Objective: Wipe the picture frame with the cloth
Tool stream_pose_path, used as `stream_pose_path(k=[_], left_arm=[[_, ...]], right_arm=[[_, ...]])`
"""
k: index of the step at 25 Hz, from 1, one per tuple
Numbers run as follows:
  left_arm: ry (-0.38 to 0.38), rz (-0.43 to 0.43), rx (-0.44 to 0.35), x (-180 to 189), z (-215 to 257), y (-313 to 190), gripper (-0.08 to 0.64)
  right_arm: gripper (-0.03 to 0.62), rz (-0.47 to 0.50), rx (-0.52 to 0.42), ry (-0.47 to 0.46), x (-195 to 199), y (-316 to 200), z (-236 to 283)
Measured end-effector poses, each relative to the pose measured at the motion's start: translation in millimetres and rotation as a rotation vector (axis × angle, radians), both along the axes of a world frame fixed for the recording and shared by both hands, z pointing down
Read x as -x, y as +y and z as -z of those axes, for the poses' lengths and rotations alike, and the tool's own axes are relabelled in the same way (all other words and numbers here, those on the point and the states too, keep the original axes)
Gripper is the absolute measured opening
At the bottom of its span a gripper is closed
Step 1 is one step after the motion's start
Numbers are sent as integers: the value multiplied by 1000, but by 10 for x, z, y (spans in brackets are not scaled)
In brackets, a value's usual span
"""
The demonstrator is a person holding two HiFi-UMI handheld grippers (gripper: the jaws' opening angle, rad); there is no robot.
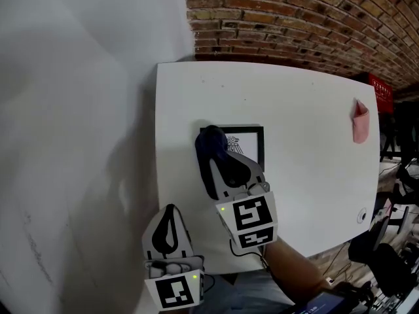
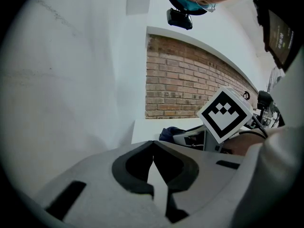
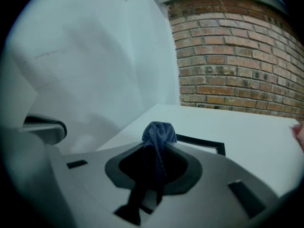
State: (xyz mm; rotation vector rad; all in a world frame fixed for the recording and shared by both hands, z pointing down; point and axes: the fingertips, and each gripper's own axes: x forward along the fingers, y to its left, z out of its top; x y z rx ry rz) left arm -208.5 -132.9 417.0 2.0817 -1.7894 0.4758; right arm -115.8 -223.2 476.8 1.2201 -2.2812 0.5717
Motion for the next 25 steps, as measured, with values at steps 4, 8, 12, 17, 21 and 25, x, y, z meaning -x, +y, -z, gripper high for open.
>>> stream_pose_path(k=[4,8,12,17,21,25], left_arm=[[-25,-18,-22,1,-2,-28,9],[-7,-24,-8,-81,-23,-37,9],[-5,-39,-6,-172,-19,-40,9],[-7,-66,-15,-276,-11,-68,9],[-8,-89,-23,-367,-1,-81,9],[-16,-112,-37,-449,17,-103,9]], right_arm=[[78,-13,3,4,-61,-5,-19],[78,-24,3,6,-138,-2,-34],[78,-40,4,6,-238,10,-31],[78,-65,5,11,-370,11,-45],[78,-91,6,19,-498,17,-51],[78,-115,10,32,-631,18,-60]])
